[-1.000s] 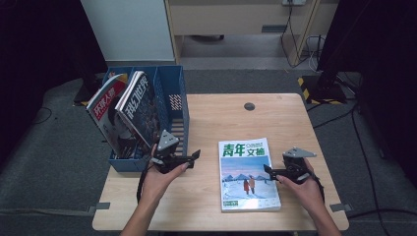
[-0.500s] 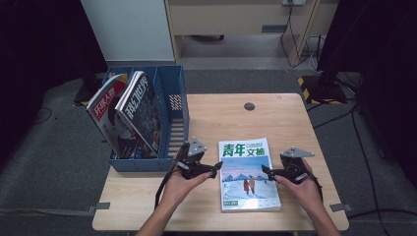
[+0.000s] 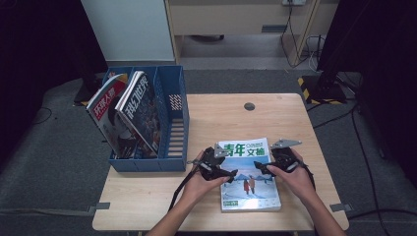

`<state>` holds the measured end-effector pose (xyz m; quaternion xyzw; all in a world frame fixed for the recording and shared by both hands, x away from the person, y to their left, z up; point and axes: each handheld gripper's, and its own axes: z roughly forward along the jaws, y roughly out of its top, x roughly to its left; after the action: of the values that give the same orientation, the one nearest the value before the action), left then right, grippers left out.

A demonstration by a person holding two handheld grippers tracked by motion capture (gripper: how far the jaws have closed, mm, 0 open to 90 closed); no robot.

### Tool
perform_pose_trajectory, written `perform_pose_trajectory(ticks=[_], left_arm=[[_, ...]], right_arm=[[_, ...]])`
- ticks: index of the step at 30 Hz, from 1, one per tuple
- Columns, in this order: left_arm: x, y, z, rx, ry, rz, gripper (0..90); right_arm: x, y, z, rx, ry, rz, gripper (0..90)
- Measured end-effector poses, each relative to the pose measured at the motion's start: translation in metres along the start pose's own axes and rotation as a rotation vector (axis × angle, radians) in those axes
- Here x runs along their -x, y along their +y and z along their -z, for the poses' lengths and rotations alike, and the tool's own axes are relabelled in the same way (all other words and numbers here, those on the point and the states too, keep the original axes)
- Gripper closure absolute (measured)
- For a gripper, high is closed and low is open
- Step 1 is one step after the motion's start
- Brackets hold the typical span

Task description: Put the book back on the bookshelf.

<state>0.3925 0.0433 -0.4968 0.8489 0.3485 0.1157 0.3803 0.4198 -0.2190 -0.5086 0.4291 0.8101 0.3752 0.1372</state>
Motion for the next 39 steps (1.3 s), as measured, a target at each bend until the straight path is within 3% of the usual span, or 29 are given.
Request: perform_pose_trajectory(ticks=[5, 13, 19, 22, 31, 36, 39], left_arm=[[-0.001, -0.006, -0.008, -0.021, -0.005, 0.022, 10.3], [0.0, -0.016, -0.016, -0.071, -0.02, 0.038, 10.2], [-0.003, -0.021, -0.018, -0.053, -0.039, 0.091, 8.8], [-0.003, -0.021, -0.018, -0.051, -0.04, 0.089, 8.7], [-0.004, -0.024, -0.018, -0.051, -0.063, 0.12, 8.0], [0.0, -0.023, -0.021, -0.05, -0.043, 0.119, 4.6], [0.001, -0.023, -0.021, -0.05, -0.037, 0.12, 2.9]], right_arm=[[0.006, -0.002, -0.014, -0.055, -0.013, 0.001, 6.0], [0.01, -0.008, -0.014, -0.067, 0.045, -0.023, 5.9], [0.011, -0.01, -0.015, -0.077, 0.076, -0.048, 5.8], [0.012, -0.011, -0.015, -0.078, 0.09, -0.071, 5.8], [0.008, -0.016, -0.008, -0.103, 0.108, -0.048, 6.1], [0.008, -0.016, -0.007, -0.1, 0.113, -0.04, 8.5], [0.005, -0.015, -0.002, -0.102, 0.098, -0.003, 14.0]])
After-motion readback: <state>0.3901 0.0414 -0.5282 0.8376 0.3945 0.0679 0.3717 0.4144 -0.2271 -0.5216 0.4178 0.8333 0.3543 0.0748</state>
